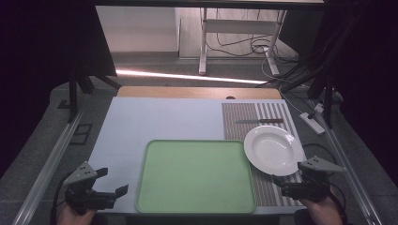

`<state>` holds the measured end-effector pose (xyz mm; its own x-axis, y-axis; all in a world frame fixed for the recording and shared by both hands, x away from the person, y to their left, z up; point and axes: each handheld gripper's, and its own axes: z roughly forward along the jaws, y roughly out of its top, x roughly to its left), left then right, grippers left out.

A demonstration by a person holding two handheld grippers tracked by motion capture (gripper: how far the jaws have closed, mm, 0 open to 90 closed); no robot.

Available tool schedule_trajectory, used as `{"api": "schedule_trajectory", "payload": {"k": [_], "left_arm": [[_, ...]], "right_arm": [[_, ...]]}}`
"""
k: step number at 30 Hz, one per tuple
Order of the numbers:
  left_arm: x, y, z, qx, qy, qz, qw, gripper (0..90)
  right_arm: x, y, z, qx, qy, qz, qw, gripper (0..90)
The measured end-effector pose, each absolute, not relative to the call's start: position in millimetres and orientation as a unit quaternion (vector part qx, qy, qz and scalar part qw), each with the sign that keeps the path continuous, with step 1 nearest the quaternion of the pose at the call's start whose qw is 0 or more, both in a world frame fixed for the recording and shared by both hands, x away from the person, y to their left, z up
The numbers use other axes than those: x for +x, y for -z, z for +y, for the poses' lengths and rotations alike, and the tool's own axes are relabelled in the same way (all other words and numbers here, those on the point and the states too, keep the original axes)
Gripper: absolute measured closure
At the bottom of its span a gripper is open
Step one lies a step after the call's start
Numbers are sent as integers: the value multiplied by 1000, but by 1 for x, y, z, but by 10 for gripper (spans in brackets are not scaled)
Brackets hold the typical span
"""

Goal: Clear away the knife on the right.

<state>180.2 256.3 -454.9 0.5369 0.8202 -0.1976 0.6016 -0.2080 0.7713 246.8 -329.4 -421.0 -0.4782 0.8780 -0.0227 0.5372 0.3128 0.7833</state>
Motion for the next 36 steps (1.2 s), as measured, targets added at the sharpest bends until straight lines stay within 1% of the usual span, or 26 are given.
{"api": "schedule_trajectory", "payload": {"k": [11,20,29,36], "left_arm": [[181,456,255,773,-124,458,420,14],[182,456,253,776,-125,459,413,17],[183,456,251,782,-124,459,404,22],[183,457,252,782,-123,458,405,23]], "right_arm": [[256,418,-334,457,-376,774,227,8],[271,417,-331,444,-390,780,206,9],[282,419,-327,425,-379,792,220,8],[294,419,-323,417,-385,793,221,8]]}}
